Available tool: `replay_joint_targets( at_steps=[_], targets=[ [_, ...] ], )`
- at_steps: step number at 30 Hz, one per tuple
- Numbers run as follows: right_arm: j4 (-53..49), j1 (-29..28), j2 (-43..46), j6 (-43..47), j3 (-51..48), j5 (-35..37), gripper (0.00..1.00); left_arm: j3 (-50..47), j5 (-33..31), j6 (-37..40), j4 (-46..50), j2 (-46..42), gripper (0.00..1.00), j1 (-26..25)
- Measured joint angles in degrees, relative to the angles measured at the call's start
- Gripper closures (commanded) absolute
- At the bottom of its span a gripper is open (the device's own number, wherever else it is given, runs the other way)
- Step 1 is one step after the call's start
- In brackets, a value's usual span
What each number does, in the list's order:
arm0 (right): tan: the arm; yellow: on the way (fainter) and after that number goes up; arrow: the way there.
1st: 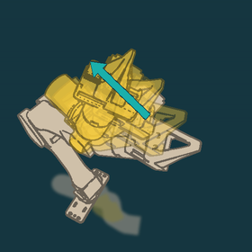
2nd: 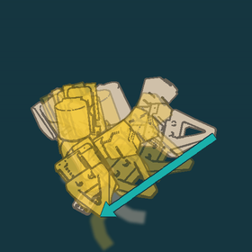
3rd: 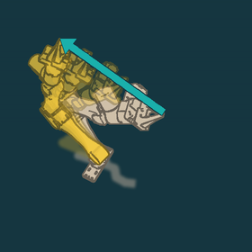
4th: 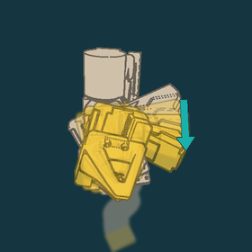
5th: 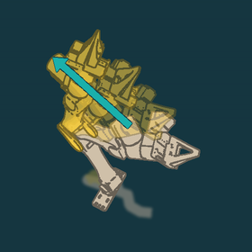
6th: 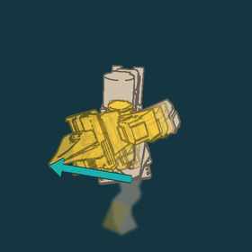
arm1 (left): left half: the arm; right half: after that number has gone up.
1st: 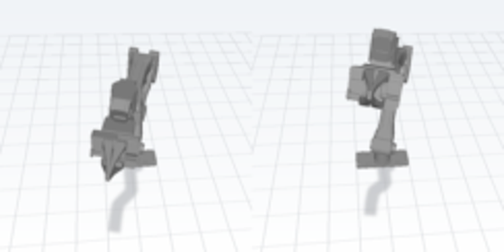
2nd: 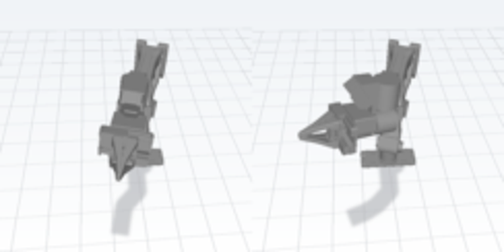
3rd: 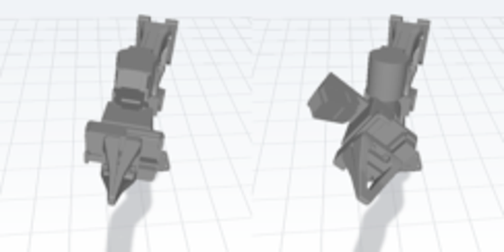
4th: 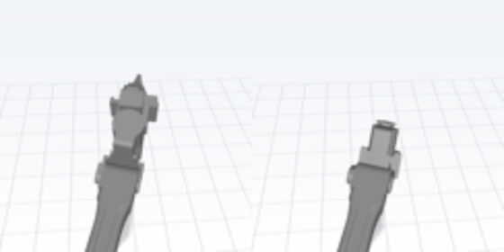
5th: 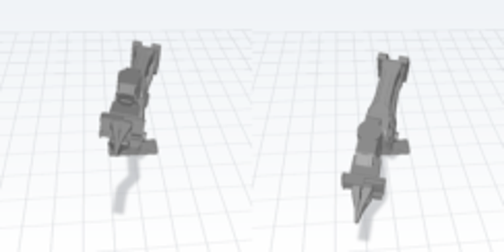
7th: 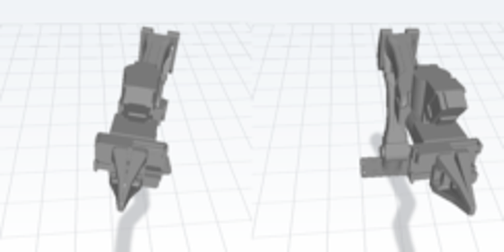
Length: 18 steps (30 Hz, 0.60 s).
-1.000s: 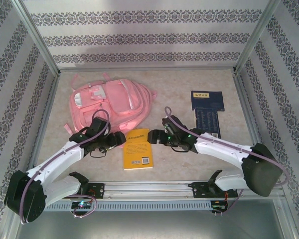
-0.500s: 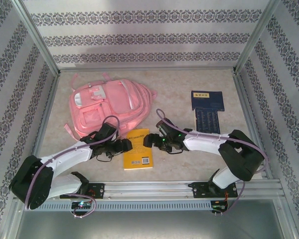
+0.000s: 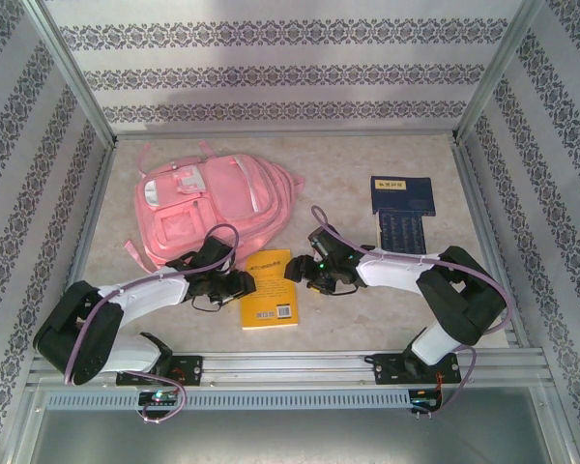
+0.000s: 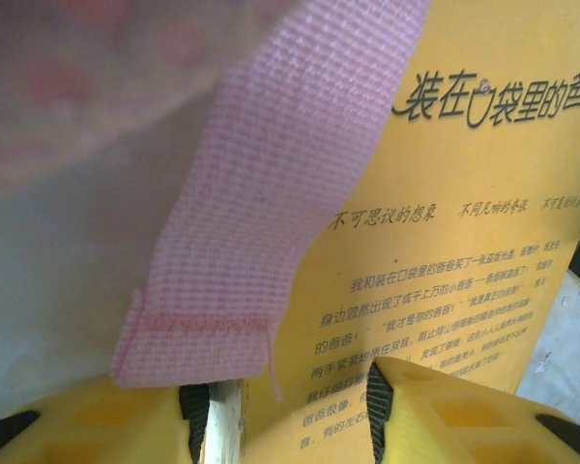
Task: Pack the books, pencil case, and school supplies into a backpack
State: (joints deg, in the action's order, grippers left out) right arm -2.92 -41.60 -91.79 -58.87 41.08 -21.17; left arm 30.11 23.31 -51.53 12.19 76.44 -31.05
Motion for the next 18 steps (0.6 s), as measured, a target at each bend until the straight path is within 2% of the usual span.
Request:
replay_joint_targets(
  at_steps=[7,18],
  targets=[
    [-0.4,0.0,-0.5,-0.9,0.1,0.1,0.38,0.9,2.1,0.8,-2.1,1.1,0.54,-1.9],
    [-3.4,0.0,-0.6,3.8,1.7,0.0,0.42,0.9,3.4,1.5,-3.5,0.7,0.55,-2.2]
  ],
)
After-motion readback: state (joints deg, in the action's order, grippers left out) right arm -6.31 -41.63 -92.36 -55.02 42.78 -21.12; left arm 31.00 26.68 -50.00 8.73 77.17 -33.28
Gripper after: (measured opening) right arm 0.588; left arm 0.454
